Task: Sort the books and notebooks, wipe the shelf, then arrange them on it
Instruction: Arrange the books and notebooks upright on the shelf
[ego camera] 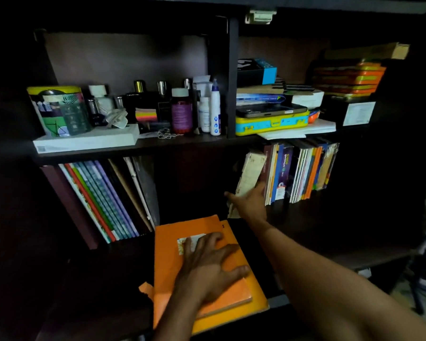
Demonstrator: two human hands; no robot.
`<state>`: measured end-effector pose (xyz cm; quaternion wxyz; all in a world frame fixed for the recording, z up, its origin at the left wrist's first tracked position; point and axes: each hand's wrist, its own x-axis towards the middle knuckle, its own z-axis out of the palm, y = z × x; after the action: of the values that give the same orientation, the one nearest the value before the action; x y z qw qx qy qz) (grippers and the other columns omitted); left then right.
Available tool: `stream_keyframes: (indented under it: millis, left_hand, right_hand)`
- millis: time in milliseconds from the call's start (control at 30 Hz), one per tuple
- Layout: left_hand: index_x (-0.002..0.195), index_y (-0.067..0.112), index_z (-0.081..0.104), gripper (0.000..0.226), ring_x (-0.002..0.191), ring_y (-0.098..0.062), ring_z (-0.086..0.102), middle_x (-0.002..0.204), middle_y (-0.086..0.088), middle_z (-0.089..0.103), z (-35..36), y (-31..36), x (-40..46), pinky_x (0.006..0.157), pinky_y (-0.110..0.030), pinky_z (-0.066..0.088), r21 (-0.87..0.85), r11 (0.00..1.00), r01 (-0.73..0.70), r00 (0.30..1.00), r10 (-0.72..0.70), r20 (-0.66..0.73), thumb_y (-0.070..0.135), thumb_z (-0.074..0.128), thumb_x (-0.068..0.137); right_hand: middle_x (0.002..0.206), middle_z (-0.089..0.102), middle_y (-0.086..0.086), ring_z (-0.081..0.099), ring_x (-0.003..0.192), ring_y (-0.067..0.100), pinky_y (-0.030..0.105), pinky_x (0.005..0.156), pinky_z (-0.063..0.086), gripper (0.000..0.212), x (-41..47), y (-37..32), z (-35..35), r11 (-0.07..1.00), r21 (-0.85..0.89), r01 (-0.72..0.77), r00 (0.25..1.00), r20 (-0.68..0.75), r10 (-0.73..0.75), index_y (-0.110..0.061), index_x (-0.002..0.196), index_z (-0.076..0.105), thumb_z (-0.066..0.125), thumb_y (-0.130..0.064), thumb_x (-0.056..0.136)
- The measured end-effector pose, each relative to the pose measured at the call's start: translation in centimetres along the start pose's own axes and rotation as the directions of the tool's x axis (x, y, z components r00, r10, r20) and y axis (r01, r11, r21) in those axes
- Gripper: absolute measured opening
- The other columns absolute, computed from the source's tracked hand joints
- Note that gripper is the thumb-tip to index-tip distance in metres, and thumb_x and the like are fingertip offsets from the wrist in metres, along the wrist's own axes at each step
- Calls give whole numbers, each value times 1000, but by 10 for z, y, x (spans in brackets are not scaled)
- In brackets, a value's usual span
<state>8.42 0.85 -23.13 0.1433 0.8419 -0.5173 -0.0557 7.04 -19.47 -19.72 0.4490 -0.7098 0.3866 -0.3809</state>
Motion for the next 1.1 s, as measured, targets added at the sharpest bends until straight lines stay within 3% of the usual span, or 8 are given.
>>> stream_keyframes:
  millis: [100,400,600,667,767,933,1000,1100]
  left_hand:
    - [148,58,29,71,152,-10,3,160,20,13,0,1,0,123,-52,-13,16,1000,5,1000,-5,9,87,32,83]
    - [149,49,35,68,149,-8,18,155,19,25,1,-4,3,124,-51,-5,-35,999,-24,999,22,-45,76,38,87]
    - [114,22,69,36,118,-29,57,123,-4,61,-5,-10,-2,101,-31,41,-524,851,-33,891,-212,-401,21,53,82]
    - [120,19,68,32,125,-36,52,130,-10,59,-15,-14,-6,103,-34,39,-493,855,159,798,-405,-446,20,59,89]
    - [150,24,41,63,139,-39,38,152,-12,40,-33,-26,-26,109,-45,36,-190,805,562,782,-592,-196,46,60,94]
    - [151,19,35,79,119,-42,58,132,-19,57,-35,-27,-48,95,-42,52,-279,798,534,802,-583,-133,29,74,83]
    - [145,15,42,74,113,-38,63,127,-17,63,-34,-23,-56,89,-38,53,-537,684,494,745,-651,-143,14,77,80]
    - [127,5,59,44,96,-33,71,110,-14,73,-35,-22,-66,85,-43,59,-888,276,367,653,-757,34,6,76,86]
  right_hand:
    - [136,55,8,57,125,29,49,97,56,68,-16,21,-4,998,-24,58,997,61,-57,-31,119,34,86,-42,77]
    - [137,54,10,53,126,29,43,97,51,56,-23,17,-10,995,-54,88,995,56,-85,-13,134,43,73,-35,92]
    - [129,62,2,56,122,19,24,91,43,46,-86,49,-31,967,-184,176,916,391,-92,-19,131,62,72,-41,92]
    - [135,55,0,47,129,19,27,97,42,54,-93,59,-41,923,-280,265,866,490,-100,-25,133,60,69,-55,89]
    - [149,43,-1,31,142,19,35,114,34,74,-103,58,-47,876,-351,331,812,579,-75,-28,144,49,66,-67,85]
    - [160,36,5,23,149,24,33,118,26,64,-101,49,-55,883,-338,327,780,624,-49,-18,152,42,62,-44,97]
    - [160,37,9,28,148,25,31,117,26,62,-97,50,-59,888,-330,321,772,634,-43,-17,152,43,63,-40,98]
    - [159,35,12,30,147,30,33,118,26,61,-94,50,-59,852,-369,371,753,657,-43,-17,149,48,65,-41,96]
